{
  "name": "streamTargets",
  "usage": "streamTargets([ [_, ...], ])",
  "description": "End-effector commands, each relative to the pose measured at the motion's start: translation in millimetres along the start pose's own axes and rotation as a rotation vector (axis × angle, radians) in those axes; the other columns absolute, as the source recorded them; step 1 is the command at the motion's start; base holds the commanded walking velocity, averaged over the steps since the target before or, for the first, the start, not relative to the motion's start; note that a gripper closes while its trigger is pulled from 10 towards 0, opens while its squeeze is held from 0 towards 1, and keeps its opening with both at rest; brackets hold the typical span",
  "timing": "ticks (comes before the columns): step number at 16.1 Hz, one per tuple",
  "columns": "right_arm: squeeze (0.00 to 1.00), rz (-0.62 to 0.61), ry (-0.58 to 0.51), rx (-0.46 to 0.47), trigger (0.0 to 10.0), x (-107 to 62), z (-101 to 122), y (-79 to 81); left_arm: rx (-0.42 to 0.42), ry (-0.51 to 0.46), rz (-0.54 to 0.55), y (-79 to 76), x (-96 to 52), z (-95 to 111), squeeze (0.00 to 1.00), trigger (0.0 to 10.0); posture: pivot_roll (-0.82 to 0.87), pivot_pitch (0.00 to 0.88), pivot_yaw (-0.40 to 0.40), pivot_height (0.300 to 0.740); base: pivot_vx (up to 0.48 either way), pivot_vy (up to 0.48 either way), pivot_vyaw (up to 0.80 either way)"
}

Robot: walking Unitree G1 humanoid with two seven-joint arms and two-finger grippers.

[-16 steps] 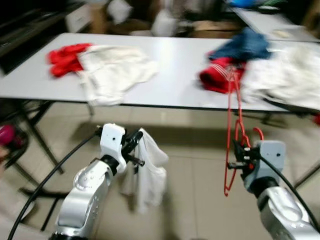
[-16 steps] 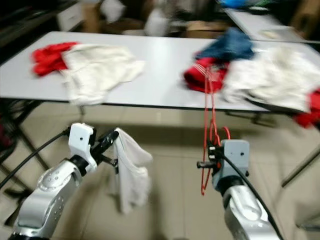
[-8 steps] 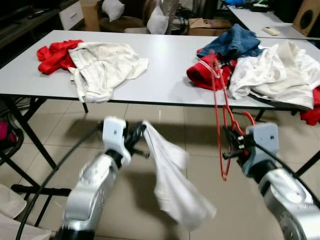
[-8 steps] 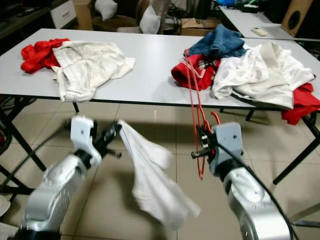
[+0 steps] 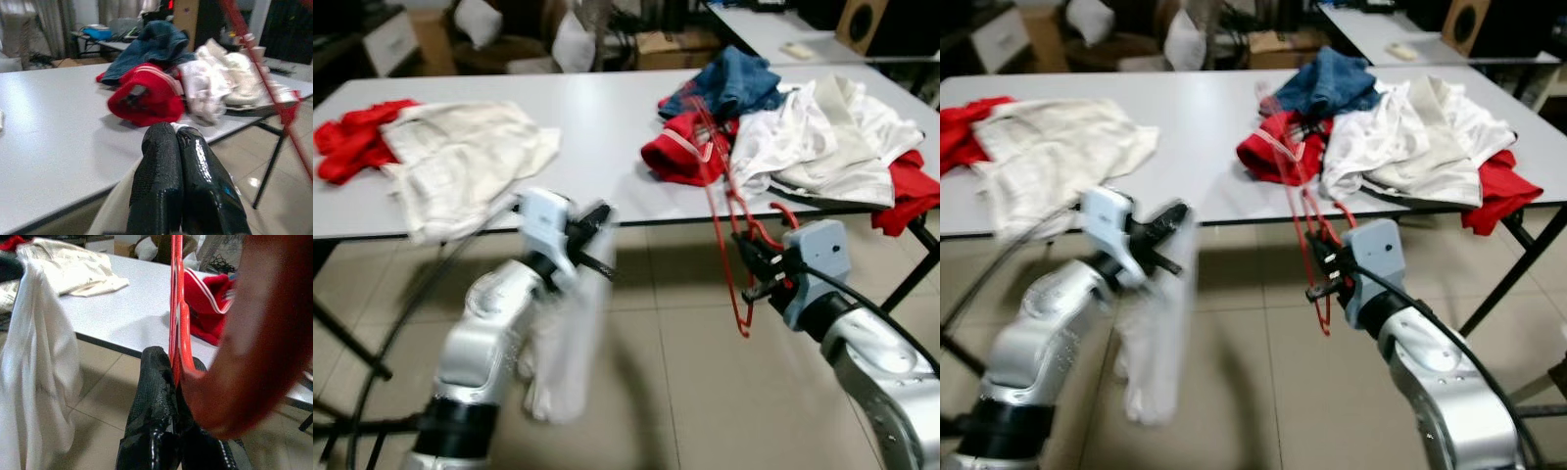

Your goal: Hang hanger

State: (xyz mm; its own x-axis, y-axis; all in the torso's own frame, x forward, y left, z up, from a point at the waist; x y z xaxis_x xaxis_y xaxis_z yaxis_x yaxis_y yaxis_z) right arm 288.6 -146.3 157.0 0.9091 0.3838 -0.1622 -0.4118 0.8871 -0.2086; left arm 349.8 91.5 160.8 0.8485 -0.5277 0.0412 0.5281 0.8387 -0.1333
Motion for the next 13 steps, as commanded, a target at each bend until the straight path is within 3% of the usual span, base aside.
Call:
streamTargets([
  [1,0.0,0.036,0.001,-0.018,10.0,-5.9,3.0,0.5,0.011,-0.027,-0.013,-4.2,7.8,10.9,0.0,10.0,-0.18,0.0,0.046,0.74,0.371,0.0,0.0],
  [6,0.0,0.216,0.033,-0.104,10.0,-21.0,4.2,12.5,0.029,-0.055,-0.047,0.6,13.0,29.1,0.0,10.0,-0.18,0.0,0.048,0.74,0.371,0.0,0.0],
  [9,0.0,0.252,0.07,-0.133,10.0,-32.0,6.9,2.6,0.046,-0.08,-0.054,3.0,18.8,42.1,0.0,10.0,-0.19,0.0,0.055,0.74,0.372,0.0,-0.79],
  [11,0.0,0.345,0.112,-0.199,10.0,-52.3,8.3,-2.1,0.076,-0.079,-0.059,10.1,22.7,51.0,0.0,10.0,-0.19,0.0,0.068,0.74,0.373,0.0,-0.4],
  [13,0.0,0.502,0.172,-0.24,10.0,-70.5,5.6,8.8,0.1,-0.089,-0.069,13.6,26.8,61.7,0.0,10.0,-0.2,0.0,0.079,0.74,0.366,0.0,0.0],
])
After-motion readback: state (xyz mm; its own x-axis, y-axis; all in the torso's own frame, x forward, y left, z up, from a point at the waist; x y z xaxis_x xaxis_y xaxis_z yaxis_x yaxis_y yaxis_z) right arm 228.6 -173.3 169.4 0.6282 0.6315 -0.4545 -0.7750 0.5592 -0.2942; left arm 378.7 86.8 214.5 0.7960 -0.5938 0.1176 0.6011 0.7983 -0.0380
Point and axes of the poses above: a point about 5 cm out from each wrist's last joint towards the gripper, its own x axis pointing out of the wrist towards the gripper, its own z axis along the axis of the wrist's last joint, y = z × x, the point moved 6 cm from there along x, pointing out of the wrist towards the gripper, and after that the axes turned 5 degrees about -x, right-handed, at the moved point
